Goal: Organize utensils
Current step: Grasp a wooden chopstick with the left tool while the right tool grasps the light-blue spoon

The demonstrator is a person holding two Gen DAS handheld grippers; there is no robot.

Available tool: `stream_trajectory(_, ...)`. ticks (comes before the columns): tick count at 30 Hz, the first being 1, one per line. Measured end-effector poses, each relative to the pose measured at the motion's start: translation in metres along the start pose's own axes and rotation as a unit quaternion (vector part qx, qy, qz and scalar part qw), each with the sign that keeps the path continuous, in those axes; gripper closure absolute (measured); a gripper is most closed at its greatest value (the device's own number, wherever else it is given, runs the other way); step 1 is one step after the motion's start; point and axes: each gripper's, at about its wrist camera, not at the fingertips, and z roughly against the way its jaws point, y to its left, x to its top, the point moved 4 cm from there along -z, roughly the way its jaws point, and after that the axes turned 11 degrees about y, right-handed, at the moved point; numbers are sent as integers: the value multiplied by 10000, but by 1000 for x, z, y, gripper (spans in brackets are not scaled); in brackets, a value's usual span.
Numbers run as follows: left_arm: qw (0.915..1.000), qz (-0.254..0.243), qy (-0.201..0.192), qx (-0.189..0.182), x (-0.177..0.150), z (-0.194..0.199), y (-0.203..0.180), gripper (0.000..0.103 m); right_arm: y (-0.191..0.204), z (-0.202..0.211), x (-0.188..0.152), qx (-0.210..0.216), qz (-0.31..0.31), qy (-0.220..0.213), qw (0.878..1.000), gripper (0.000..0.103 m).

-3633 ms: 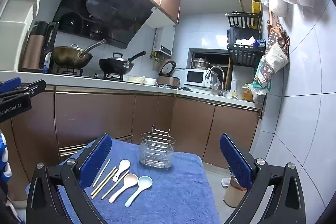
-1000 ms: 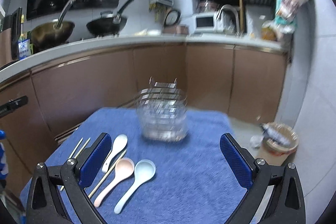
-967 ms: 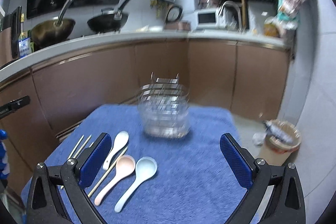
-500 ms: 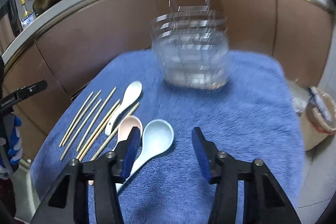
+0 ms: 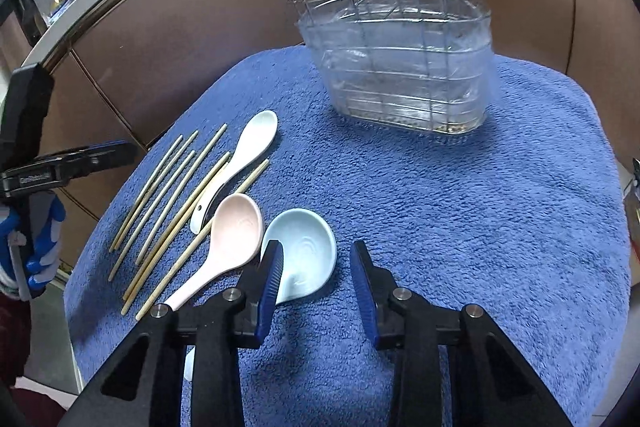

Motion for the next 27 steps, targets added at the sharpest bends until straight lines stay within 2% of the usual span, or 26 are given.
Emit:
stream_trajectory(1,9999,-41,109,-53,3,-6,-2,34,0,-4,1,0,28,32,10000,73)
stream_trajectory(3,9994,-60,289,-204,7,-16,-4,47,-2,-8,3,33,68,99,9999,76)
stream_trajectory(6,9979,-13,528,-366,14,-26,-4,59,-4,-14,5,103,85,179,9998,81)
stream_trajectory(11,9949,115,872,-493,24,-41,-3,77,-6,-20,7,225,118,254,9994,83)
stream_trajectory(19,9911,196,1182,-581,33,-55,-4,79,-13,-18,9,446,101,261,9986,83)
stream_trajectory(25,9895,203,1359,-448,38,-69,-8,80,-14,-20,13,492,187,307,9981,83)
stream_trajectory(27,9892,196,1397,-402,40,-74,-11,84,-14,-21,14,502,243,345,9978,83)
